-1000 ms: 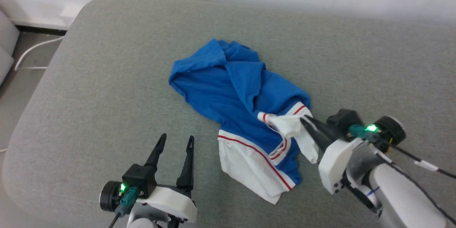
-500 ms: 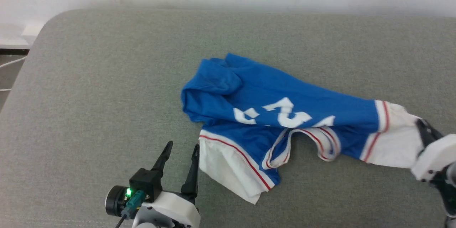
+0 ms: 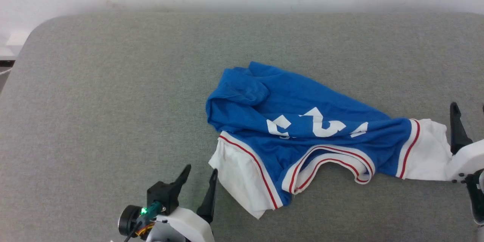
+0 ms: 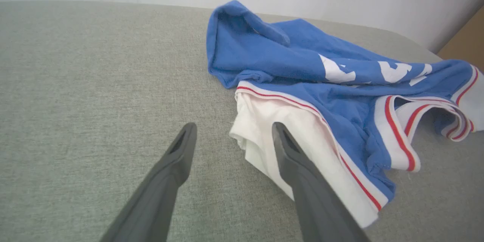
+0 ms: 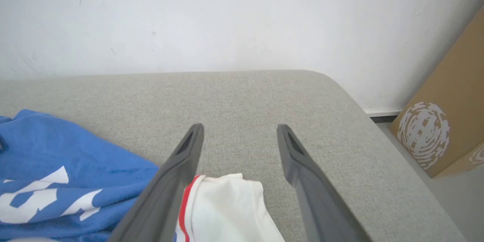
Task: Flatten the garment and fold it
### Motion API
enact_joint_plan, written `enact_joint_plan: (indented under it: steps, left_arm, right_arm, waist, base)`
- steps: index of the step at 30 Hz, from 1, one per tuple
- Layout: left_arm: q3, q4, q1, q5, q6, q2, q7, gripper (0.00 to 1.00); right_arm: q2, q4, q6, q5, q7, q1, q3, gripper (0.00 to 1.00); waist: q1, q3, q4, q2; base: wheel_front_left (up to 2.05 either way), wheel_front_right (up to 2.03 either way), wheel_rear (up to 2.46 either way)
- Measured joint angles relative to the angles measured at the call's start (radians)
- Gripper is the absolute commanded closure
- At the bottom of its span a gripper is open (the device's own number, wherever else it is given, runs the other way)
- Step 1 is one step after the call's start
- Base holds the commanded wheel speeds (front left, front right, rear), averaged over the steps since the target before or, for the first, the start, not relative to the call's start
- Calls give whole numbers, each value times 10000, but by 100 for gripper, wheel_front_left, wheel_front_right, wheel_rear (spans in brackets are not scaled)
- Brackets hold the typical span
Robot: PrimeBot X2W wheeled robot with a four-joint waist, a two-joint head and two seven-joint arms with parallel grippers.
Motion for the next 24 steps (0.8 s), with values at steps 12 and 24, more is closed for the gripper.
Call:
enact_joint_plan:
  steps: [12, 24]
  left_arm:
    - [-121, 529, -399, -548, -198, 288, 2318, 0]
    - [700, 660, -1003, -702, 151, 1152, 2063, 100]
  right_arm:
    - [1124, -2452, 0, -247, -410, 1182, 654, 0]
    - [1267, -2506, 0, -489, -330, 1538, 936, 0]
  waist:
    - [0, 150, -857, 0]
    - [1, 369, -1091, 0]
  base:
    - [0, 0, 0]
    - [0, 0, 0]
